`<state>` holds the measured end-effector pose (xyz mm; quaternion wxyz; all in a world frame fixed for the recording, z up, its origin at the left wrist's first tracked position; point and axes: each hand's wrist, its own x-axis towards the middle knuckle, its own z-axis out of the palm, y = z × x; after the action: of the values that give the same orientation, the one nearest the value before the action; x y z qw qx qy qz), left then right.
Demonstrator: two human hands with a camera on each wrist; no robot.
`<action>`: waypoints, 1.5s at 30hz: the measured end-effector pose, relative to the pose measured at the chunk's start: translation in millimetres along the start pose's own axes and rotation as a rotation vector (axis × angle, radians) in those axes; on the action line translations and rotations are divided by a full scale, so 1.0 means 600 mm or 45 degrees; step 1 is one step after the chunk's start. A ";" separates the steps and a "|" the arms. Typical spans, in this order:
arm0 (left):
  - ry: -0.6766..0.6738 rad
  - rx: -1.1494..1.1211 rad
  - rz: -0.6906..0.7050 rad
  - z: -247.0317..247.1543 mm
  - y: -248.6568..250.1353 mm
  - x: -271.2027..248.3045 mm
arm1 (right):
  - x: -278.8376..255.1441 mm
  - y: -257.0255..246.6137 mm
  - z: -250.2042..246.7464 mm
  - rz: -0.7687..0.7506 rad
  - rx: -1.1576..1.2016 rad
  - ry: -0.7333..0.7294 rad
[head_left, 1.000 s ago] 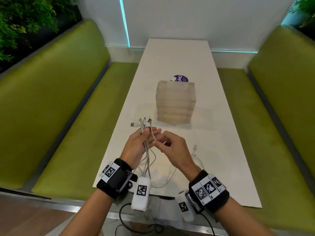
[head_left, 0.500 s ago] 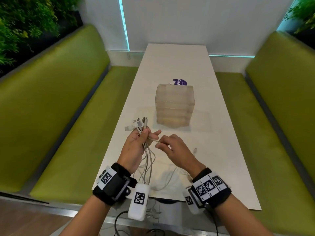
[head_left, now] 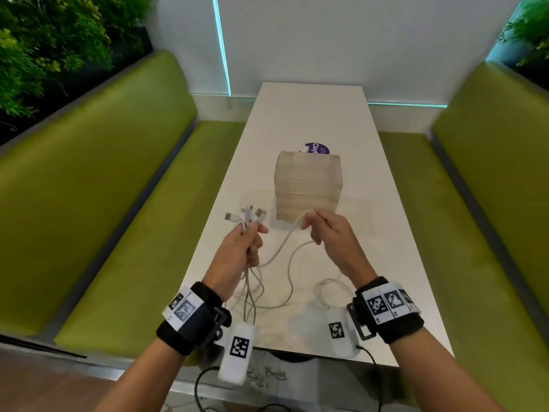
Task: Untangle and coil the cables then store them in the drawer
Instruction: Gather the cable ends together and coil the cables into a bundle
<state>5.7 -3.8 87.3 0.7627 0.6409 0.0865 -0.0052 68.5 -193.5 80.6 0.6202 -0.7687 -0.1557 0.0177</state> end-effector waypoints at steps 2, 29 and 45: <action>-0.088 0.125 -0.021 0.014 -0.008 -0.003 | -0.007 -0.024 0.020 -0.020 0.063 -0.011; 0.202 0.123 0.102 -0.022 0.019 -0.013 | -0.041 0.004 0.039 0.008 0.072 -0.310; 0.132 -0.132 0.085 -0.013 0.027 -0.021 | -0.022 -0.023 0.040 0.161 -0.143 -0.387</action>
<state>-5.6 5.8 103.8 0.7891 0.6025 0.1046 0.0579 47.8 -171.6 86.5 0.5431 -0.7989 -0.1997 0.1640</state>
